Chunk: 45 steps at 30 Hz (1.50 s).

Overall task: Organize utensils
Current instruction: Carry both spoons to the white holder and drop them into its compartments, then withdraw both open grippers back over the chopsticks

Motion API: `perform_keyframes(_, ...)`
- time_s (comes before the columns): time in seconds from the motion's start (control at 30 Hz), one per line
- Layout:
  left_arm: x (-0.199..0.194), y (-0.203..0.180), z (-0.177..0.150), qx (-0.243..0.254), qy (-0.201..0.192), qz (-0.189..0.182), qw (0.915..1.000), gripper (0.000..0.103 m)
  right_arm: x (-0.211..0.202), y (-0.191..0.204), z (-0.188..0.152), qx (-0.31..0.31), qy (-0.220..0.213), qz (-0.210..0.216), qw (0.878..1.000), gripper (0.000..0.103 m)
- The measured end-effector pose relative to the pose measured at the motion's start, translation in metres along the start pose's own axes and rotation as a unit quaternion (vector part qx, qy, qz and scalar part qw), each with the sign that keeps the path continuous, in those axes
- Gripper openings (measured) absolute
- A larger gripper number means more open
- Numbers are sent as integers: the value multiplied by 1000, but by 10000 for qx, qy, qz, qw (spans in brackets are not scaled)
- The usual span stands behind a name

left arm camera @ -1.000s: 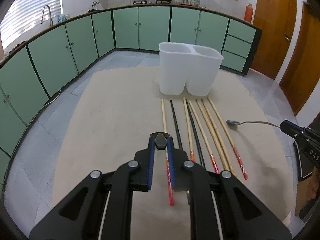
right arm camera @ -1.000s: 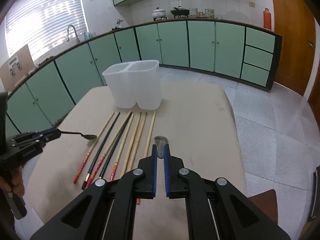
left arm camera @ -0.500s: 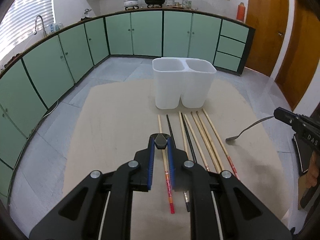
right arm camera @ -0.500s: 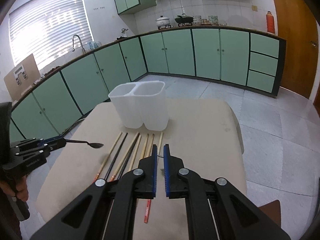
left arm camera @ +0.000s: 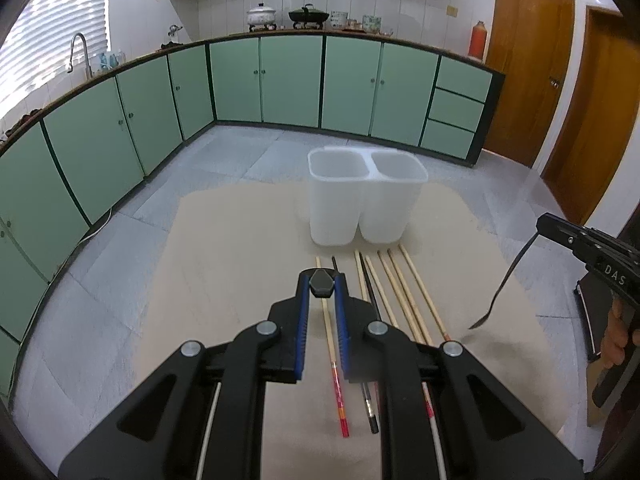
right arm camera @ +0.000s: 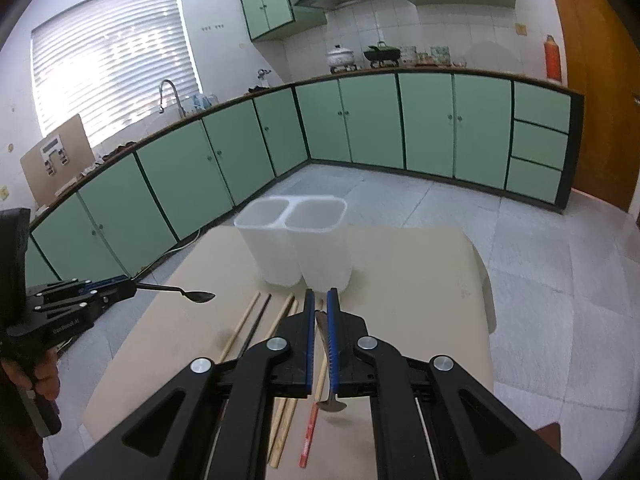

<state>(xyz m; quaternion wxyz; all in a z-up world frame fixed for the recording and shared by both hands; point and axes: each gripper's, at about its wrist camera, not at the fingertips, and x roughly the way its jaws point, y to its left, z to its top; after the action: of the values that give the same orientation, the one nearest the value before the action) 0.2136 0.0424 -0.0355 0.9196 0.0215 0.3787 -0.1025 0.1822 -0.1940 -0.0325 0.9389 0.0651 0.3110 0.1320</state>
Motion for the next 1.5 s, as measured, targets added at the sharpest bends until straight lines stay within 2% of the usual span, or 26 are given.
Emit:
perform_keyframes(0.37, -11, 7, 44, 169, -223, -14, 9996, 12, 5, 7, 41, -103, -232, 197, 9995, 5)
perform_keyframes(0.73, -3, -8, 104, 379, -471, -217, 9979, 12, 1, 22, 112, -524, -613, 296, 9963, 5)
perform_keyframes(0.87, 15, -10, 120, 416, -328, -346, 9980, 12, 7, 25, 140, -561, -737, 378, 9950, 5)
perform_keyframes(1.0, 41, -7, 131, 433, -83, -397, 9982, 12, 31, 25, 161, -547, -700, 423, 9951, 5)
perform_keyframes(1.1, 62, -5, 137, 475, 81, -388, 9981, 12, 57, 23, 161, -501, -541, 384, 9965, 5)
perform_keyframes(1.27, 93, -11, 139, 500, 328, -399, 9974, 12, 97, 9, 143, -225, -267, 364, 9987, 5)
perform_keyframes(1.5, 113, -14, 130, 476, 548, -396, 9966, 13, 114, 4, 122, -191, -24, 325, 9993, 7)
